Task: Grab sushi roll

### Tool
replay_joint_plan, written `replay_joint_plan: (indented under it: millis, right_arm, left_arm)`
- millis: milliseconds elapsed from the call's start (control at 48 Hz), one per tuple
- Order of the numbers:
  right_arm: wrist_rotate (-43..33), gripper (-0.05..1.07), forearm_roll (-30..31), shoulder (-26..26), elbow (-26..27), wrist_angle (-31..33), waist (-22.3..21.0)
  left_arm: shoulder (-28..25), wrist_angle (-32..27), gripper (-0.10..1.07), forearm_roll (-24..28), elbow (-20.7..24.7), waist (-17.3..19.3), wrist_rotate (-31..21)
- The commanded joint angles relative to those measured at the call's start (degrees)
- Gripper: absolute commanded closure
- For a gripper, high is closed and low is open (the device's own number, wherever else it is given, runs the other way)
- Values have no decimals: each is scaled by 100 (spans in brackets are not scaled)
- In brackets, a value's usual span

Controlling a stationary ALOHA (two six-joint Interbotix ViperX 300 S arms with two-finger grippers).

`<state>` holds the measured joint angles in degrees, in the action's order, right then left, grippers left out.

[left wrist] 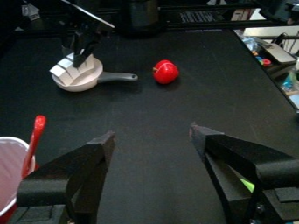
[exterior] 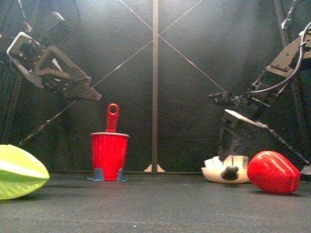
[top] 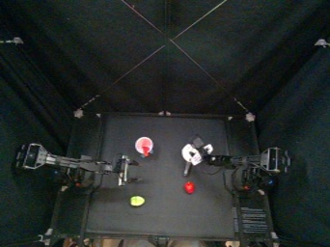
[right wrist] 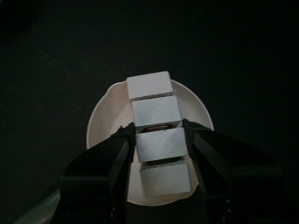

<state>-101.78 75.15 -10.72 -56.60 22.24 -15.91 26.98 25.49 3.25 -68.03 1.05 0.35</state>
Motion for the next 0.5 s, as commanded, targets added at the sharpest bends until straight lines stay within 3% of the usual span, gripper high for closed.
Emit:
replay_joint_plan:
  millis: [0, 479]
  right_arm:
    - [-9, 34, -26, -193, 18, 53, 35]
    - [35, 34, -176, -193, 35, 97, 35]
  left_arm:
    - [9, 53, -3, 0, 62, 18, 0]
    - [9, 53, -3, 0, 79, 9, 9]
